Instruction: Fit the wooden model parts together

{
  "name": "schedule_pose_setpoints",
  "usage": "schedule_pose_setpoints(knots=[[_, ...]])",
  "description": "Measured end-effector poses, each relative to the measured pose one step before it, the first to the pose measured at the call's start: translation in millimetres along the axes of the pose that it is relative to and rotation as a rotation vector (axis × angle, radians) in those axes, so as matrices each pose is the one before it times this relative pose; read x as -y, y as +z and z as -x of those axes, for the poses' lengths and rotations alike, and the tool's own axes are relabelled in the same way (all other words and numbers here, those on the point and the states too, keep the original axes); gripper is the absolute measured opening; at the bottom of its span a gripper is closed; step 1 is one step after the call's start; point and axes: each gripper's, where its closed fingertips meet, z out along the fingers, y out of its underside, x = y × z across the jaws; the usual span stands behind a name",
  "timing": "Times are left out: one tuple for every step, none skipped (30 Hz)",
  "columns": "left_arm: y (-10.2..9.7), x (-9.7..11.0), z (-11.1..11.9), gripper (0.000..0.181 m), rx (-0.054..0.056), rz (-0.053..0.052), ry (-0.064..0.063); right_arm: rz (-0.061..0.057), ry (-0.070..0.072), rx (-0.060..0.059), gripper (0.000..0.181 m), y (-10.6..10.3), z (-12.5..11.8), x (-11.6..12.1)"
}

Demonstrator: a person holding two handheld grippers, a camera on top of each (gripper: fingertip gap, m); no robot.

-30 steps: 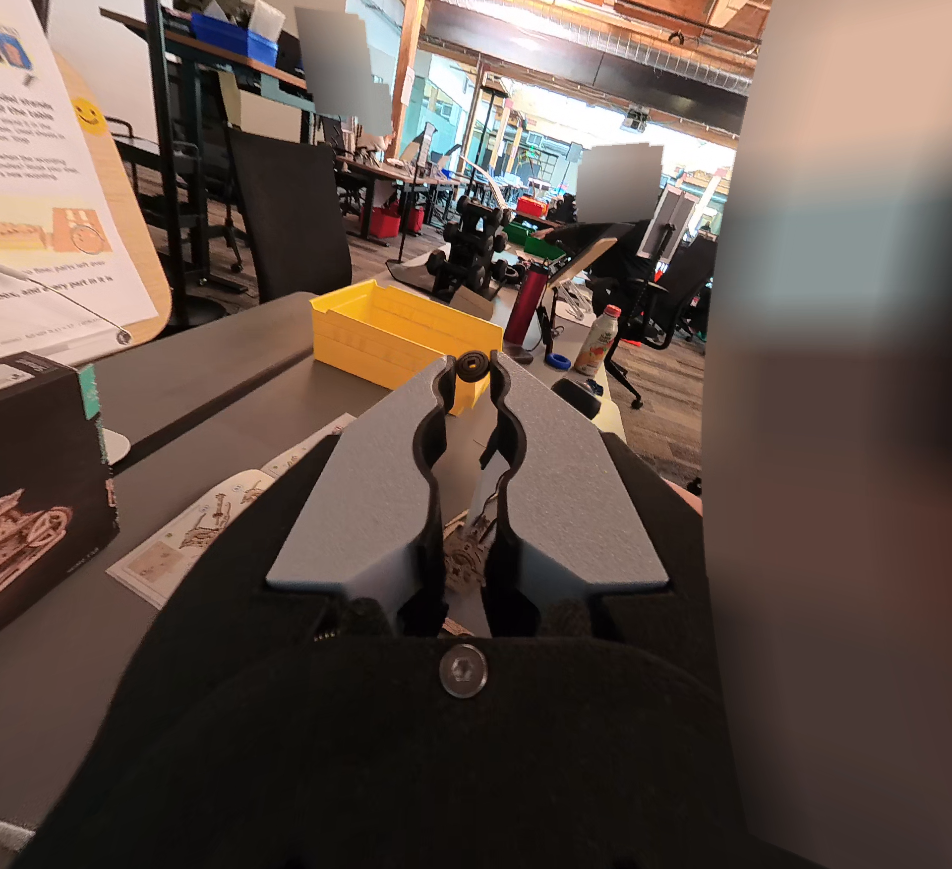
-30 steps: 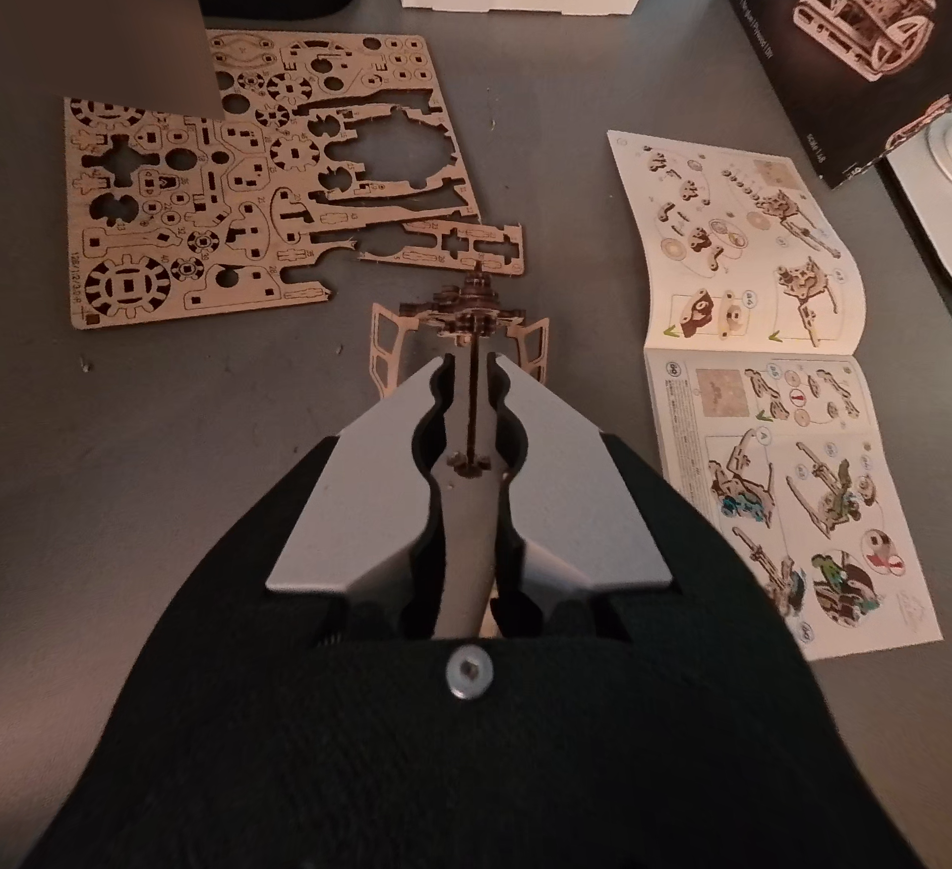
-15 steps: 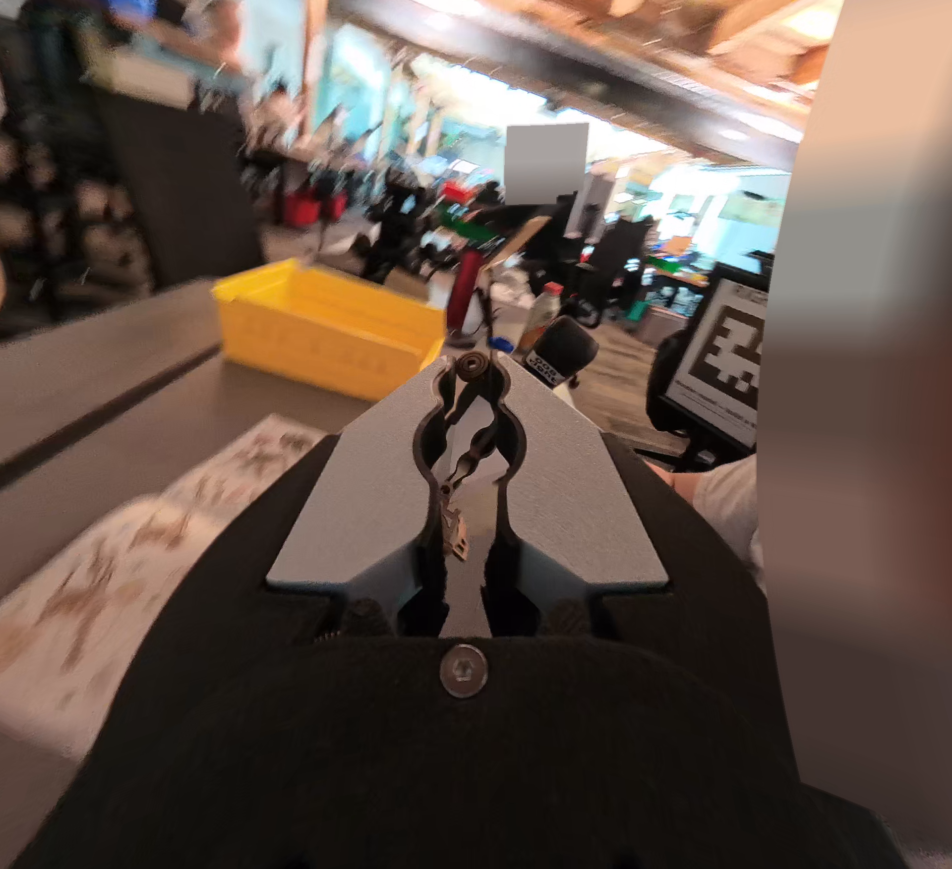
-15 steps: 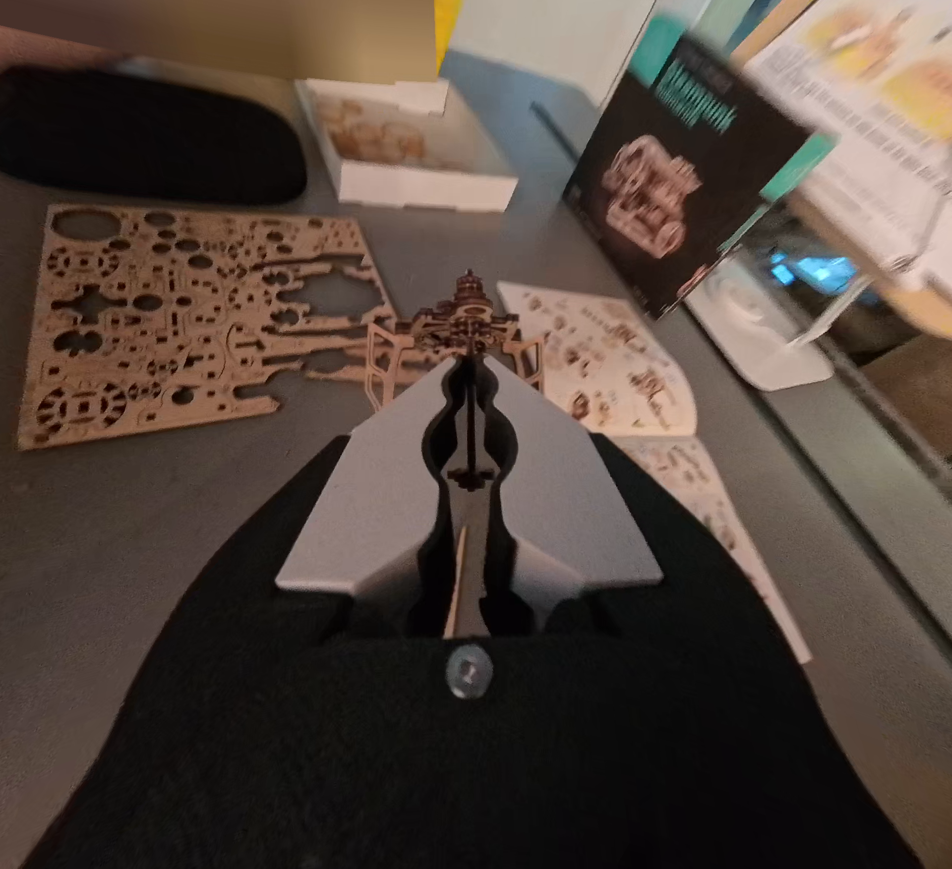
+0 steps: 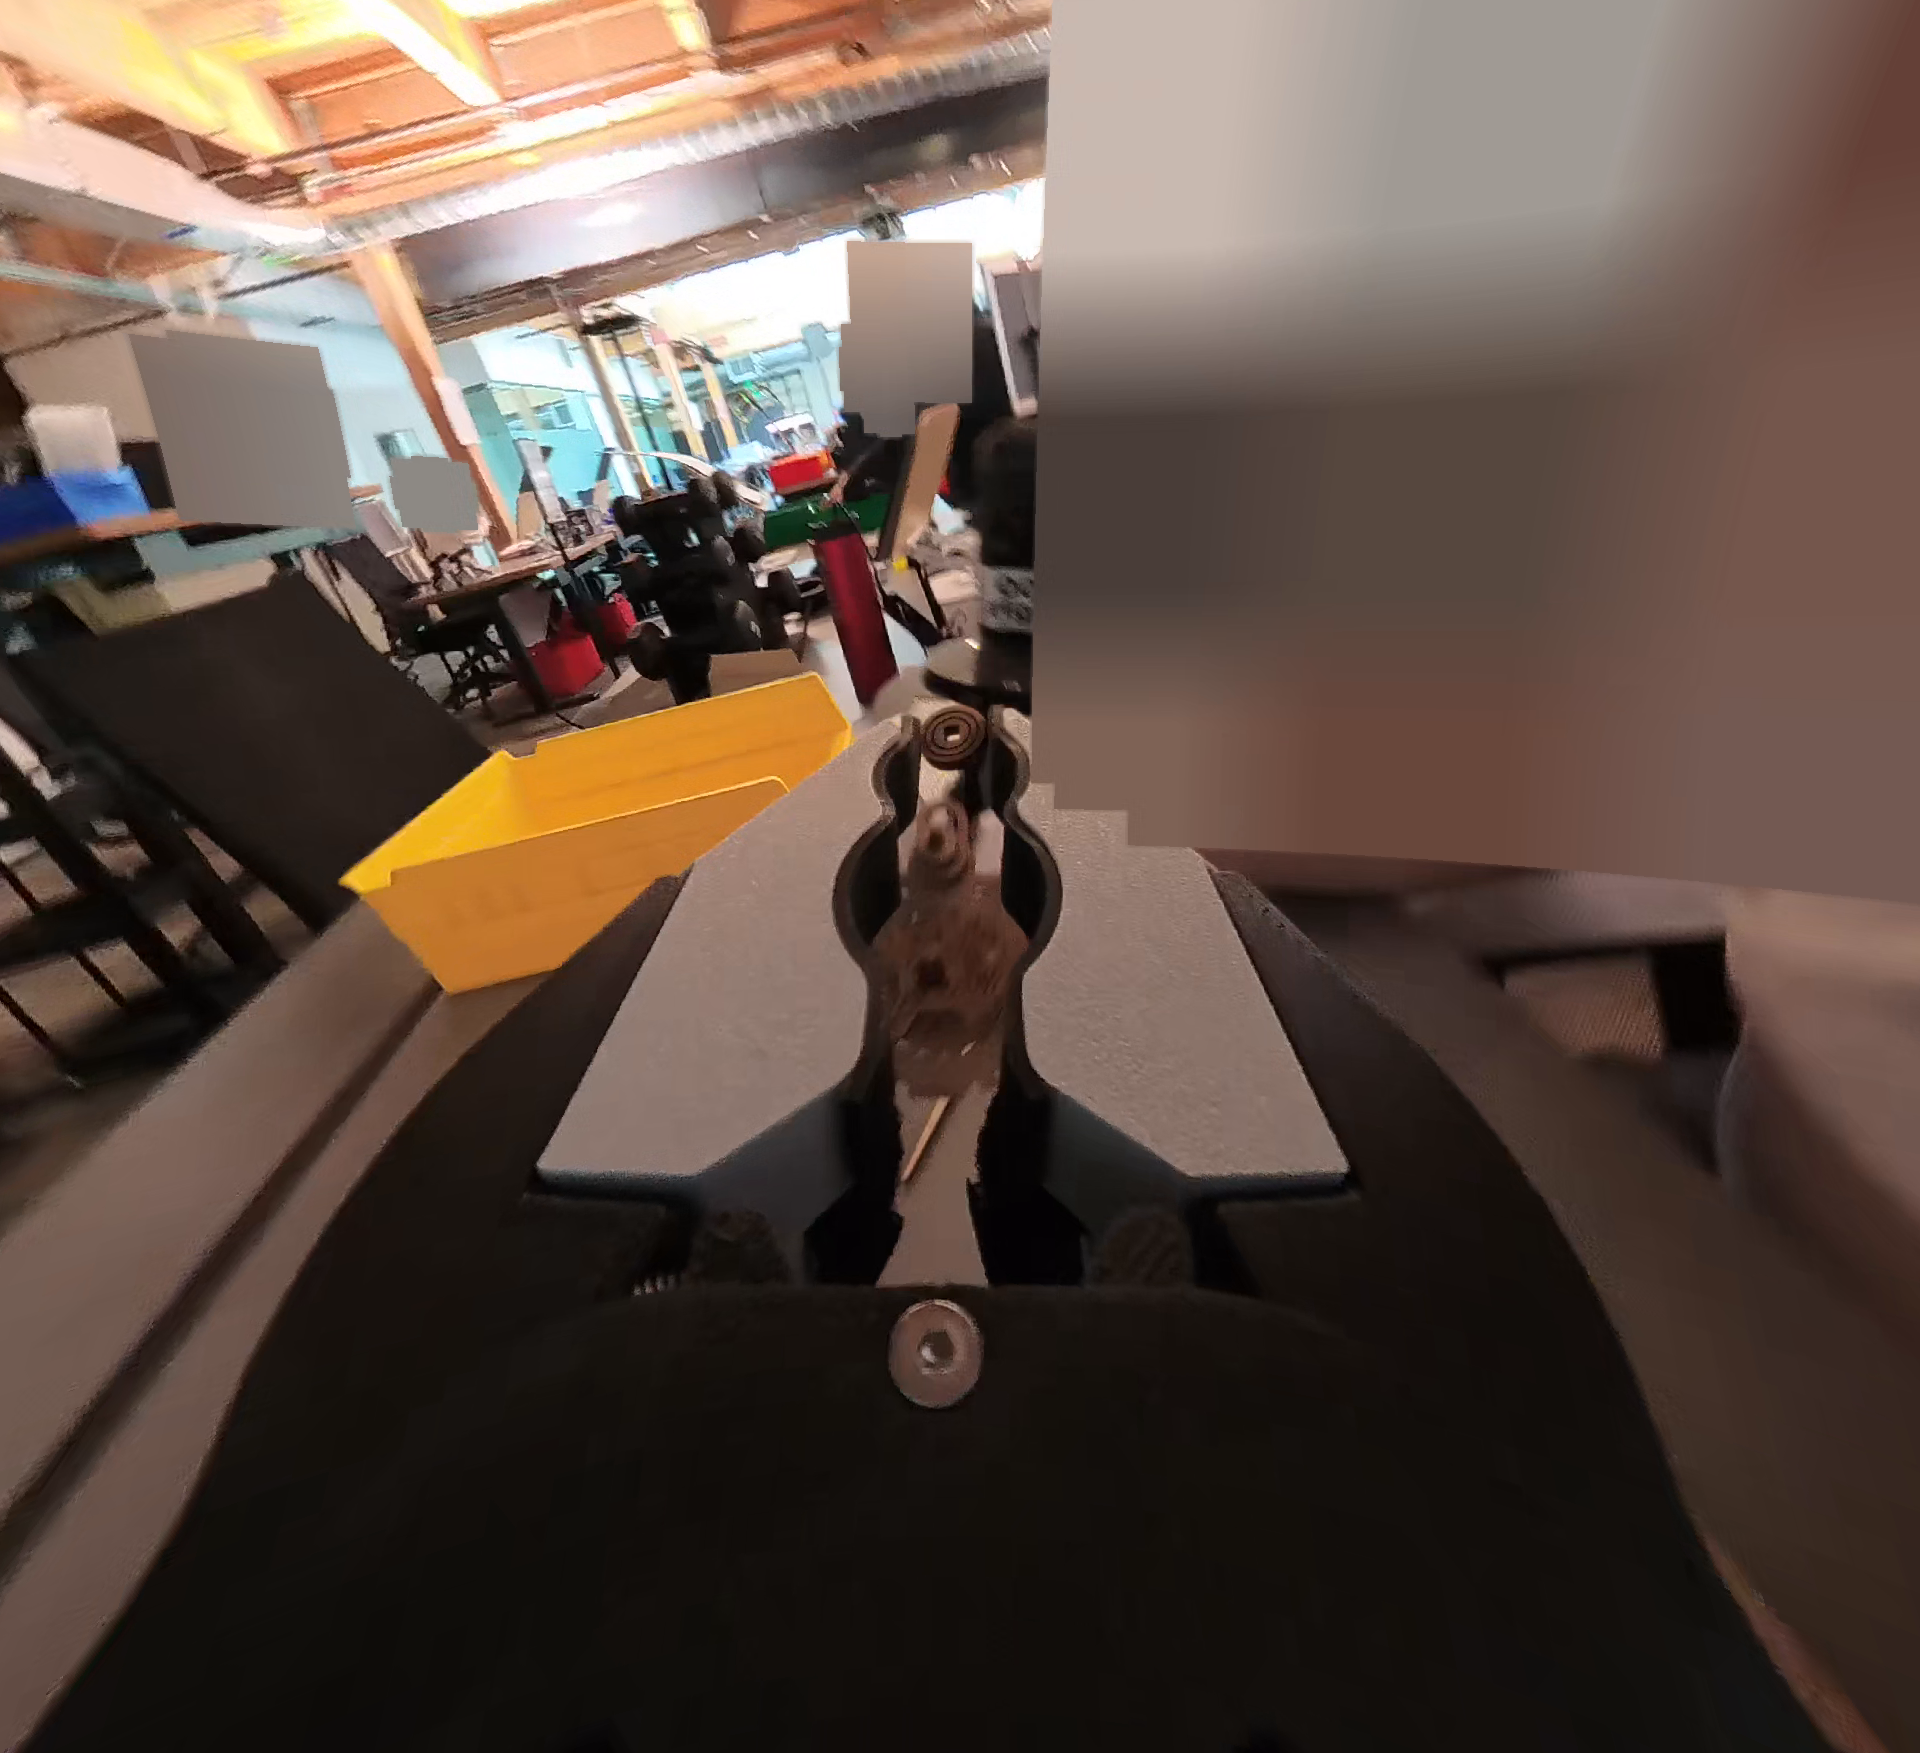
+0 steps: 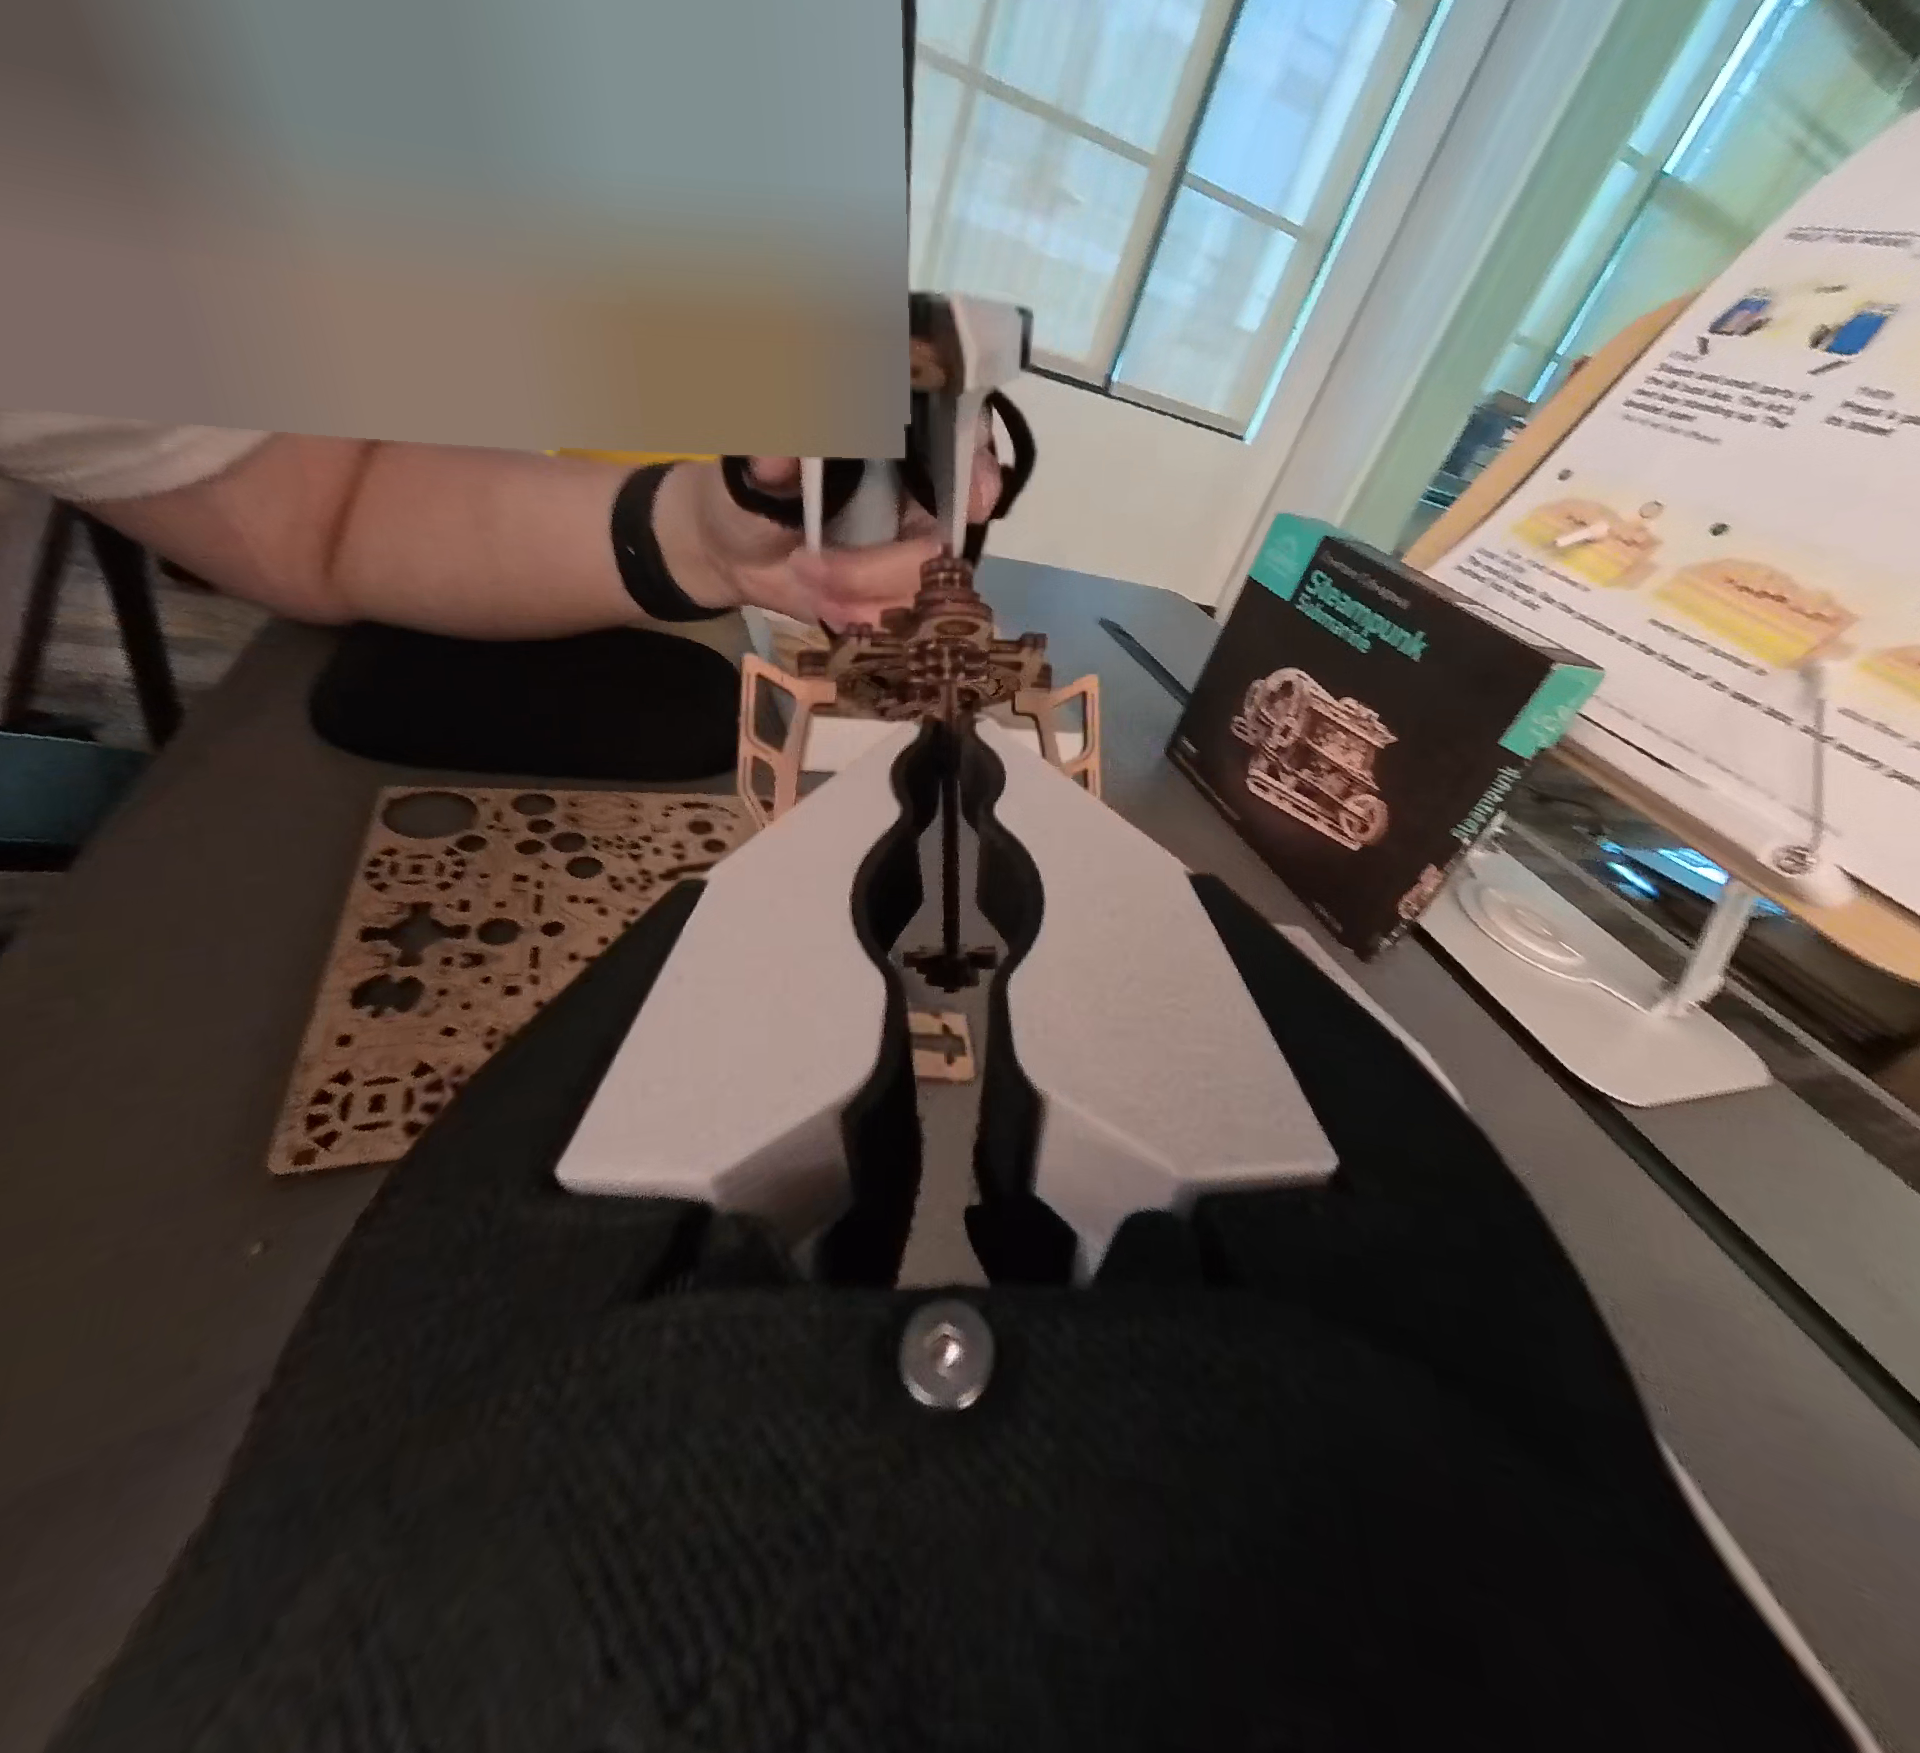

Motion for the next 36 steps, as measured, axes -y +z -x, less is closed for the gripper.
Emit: schedule_pose_setpoints(knots=[[1.34,-1.84,-3.70,0.011,-0.0136,0.0055,0.0132,-0.0121,0.0161,0.0206,0.001,0.26,2.67,1.55],[1.14,-0.88,-3.36,0.011,-0.0125,-0.0001,0.0074,-0.0092,0.0142,0.0160,0.001,0.36,1.97,1.07],[0.98,-0.77,-1.92,0.011,-0.0071,-0.0012,0.0019,-0.0064,0.0069,0.0072,0.001,0.11,0.98,0.67],[0.75,-0.41,-0.68,0.011,-0.0061,0.0001,-0.0031,-0.0019,-0.0002,0.0056,0.001,0.14,0.91,0.09],[0.43,-1.54,-1.25,0.011,-0.0095,0.0064,-0.0058,0.0023,-0.0023,0.0048,0.001,0.24,0.93,-0.24],[0.28,-1.79,-0.89,0.011,-0.0059,0.0108,-0.0058,-0.0009,-0.0044,0.0018,0.001,0.17,0.82,0.35],[0.13,-1.55,-0.61,0.011,-0.0028,0.0085,-0.0029,-0.0021,-0.0051,0.0007,0.001,0.27,0.58,0.62],[0.39,-1.07,-1.17,0.011,-0.0055,0.0059,0.0005,0.0032,-0.0053,0.0009,0.001,0.42,0.70,-0.21],[0.56,-0.98,-1.57,0.011,-0.0067,0.0065,0.0020,0.0058,-0.0081,-0.0017,0.001,0.27,0.40,-0.80],[0.77,-1.29,-1.06,0.011,-0.0036,0.0100,0.0012,0.0042,-0.0117,-0.0033,0.001,0.23,0.16,-0.49],[0.81,-1.55,-0.30,0.011,-0.0001,0.0120,0.0011,0.0017,-0.0112,-0.0004,0.001,0.10,0.54,-0.03],[0.61,-1.30,-0.44,0.011,-0.0008,0.0085,0.0027,-0.0003,-0.0080,-0.0007,0.001,-0.04,0.33,0.36],[0.40,-1.07,-0.59,0.011,-0.0021,0.0056,0.0033,-0.0029,-0.0051,-0.0034,0.001,-0.15,-0.20,0.72],[0.25,-1.05,0.36,0.011,0.0027,0.0062,0.0019,-0.0036,-0.0028,-0.0002,0.001,-0.26,0.15,0.75],[0.08,-0.82,0.55,0.012,0.0024,0.0041,0.0011,-0.0020,-0.0007,0.0019,0.001,-0.22,0.33,0.53],[-0.19,-0.18,0.38,0.011,-0.0004,-0.0010,0.0001,-0.0013,-0.0004,-0.0009,0.001,-0.20,-0.12,0.31],[-0.22,0.13,0.73,0.012,0.0025,-0.0024,-0.0001,0.0000,-0.0004,0.0010,0.001,0.03,0.17,0.13],[-0.41,-0.28,0.88,0.011,0.0058,-0.0001,0.0018,0.0019,-0.0002,0.0024,0.001,0.20,0.47,-0.33],[-0.04,-0.21,-0.03,0.011,0.0016,0.0002,0.0031,0.0009,-0.0025,0.0009,0.001,0.34,0.38,-0.10],[0.18,-0.21,-0.31,0.012,-0.0002,0.0002,0.0023,0.0013,-0.0013,0.0011,0.001,0.29,0.39,-0.18],[0.39,-0.25,-0.33,0.011,-0.0001,-0.0011,0.0018,0.0008,0.0022,0.0042,0.001,0.24,0.67,-0.14],[0.65,-1.00,-0.61,0.011,-0.0025,0.0028,0.0027,-0.0038,0.0036,0.0046,0.001,0.10,0.58,0.64],[0.36,-0.87,-0.29,0.012,0.0004,0.0030,0.0044,-0.0020,0.0049,0.0039,0.001,-0.01,0.33,0.10],[0.35,-0.14,-0.04,0.012,0.0028,0.0005,0.0053,-0.0024,0.0049,0.0033,0.001,-0.09,0.14,0.24],[-0.29,-0.05,-0.15,0.011,-0.0006,-0.0003,0.0042,-0.0014,0.0053,0.0036,0.001,-0.07,0.16,0.19],[-0.25,-0.06,-0.16,0.011,-0.0009,0.0010,0.0029,-0.0008,0.0065,0.0054,0.001,0.07,0.49,-0.01],[-0.13,-0.37,-0.26,0.011,-0.0003,0.0020,0.0021,-0.0007,0.0073,0.0045,0.001,0.23,0.27,-0.07],[0.44,0.15,-0.57,0.011,-0.0013,0.0011,0.0034,-0.0022,0.0068,0.0068,0.001,0.06,0.76,0.11],[0.09,0.09,-0.46,0.012,-0.0016,0.0006,0.0042,-0.0037,0.0097,0.0090,0.001,0.12,0.75,0.28],[-0.03,0.39,-0.22,0.012,0.0009,0.0006,0.0025,-0.0043,0.0090,0.0054,0.001,-0.06,0.18,0.28],[-0.18,0.47,-0.23,0.012,-0.0010,-0.0006,0.0021,-0.0060,0.0056,0.0049,0.001,-0.03,0.32,0.55],[-0.24,0.80,-0.45,0.012,-0.0023,-0.0042,0.0026,-0.0080,0.0050,0.0047,0.001,-0.25,0.43,1.00],[-0.24,0.61,-0.03,0.012,0.0008,-0.0038,0.0016,-0.0059,0.0048,0.0020,0.001,-0.20,-0.06,0.89],[-0.23,0.27,0.15,0.011,0.0006,-0.0022,-0.0008,-0.0031,0.0031,-0.0003,0.001,0.01,-0.20,0.46],[0.04,0.18,-0.16,0.011,-0.0017,-0.0025,-0.0019,0.0003,0.0009,-0.0007,0.001,0.17,-0.10,-0.07],[0.19,0.46,-0.40,0.011,0.0005,-0.0030,-0.0006,0.0006,0.0026,0.0008,0.001,0.35,0.13,0.07]])
